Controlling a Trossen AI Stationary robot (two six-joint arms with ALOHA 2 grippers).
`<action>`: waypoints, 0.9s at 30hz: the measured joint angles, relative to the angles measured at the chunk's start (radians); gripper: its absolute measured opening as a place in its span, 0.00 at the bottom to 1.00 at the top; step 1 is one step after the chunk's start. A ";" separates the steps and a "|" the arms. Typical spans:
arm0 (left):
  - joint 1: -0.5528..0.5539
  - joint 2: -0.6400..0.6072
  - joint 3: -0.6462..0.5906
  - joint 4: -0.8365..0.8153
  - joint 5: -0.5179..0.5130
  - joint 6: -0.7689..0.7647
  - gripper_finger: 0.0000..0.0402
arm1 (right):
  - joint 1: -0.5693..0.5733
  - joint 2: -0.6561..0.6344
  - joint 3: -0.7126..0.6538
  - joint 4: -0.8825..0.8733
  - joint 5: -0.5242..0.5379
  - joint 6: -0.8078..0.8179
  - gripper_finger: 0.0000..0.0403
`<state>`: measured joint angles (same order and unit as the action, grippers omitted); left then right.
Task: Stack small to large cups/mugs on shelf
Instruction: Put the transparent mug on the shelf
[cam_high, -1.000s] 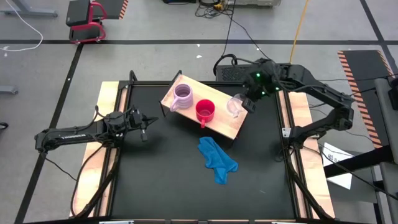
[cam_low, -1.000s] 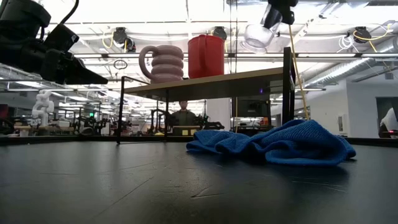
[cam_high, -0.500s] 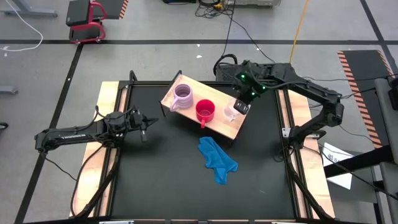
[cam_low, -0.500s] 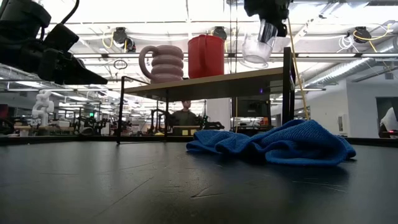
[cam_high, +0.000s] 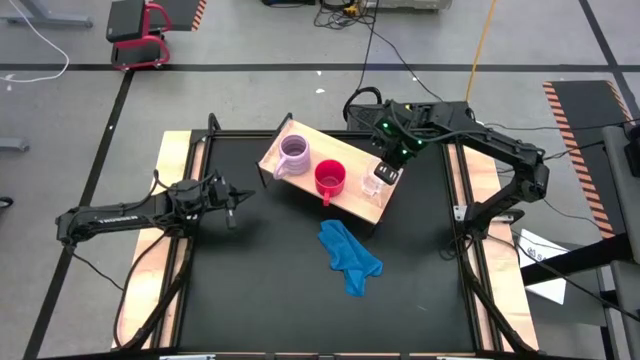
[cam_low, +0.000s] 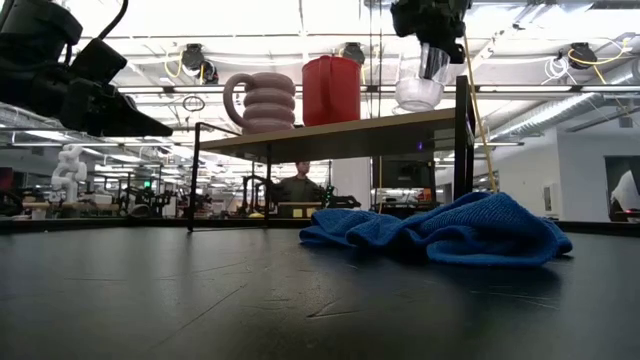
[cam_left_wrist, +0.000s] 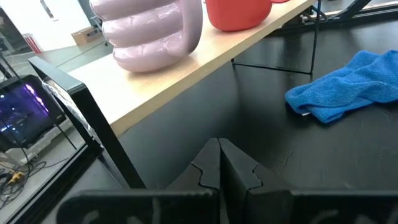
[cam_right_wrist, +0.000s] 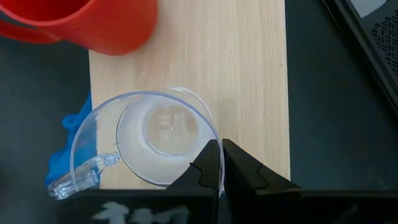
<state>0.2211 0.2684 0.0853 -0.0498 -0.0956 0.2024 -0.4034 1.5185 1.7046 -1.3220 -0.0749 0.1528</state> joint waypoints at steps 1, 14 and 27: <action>0.000 0.000 0.000 0.000 0.000 0.000 0.01 | 0.000 0.000 0.000 0.000 0.000 0.000 0.00; 0.000 0.000 0.000 0.000 0.000 0.000 0.01 | 0.008 0.041 0.000 -0.015 0.001 0.007 0.00; 0.000 0.000 0.000 0.000 0.002 0.002 0.01 | 0.019 0.084 0.003 -0.014 0.000 0.019 0.00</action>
<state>0.2211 0.2683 0.0853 -0.0498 -0.0931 0.2043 -0.3843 1.6024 1.7073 -1.3363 -0.0746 0.1721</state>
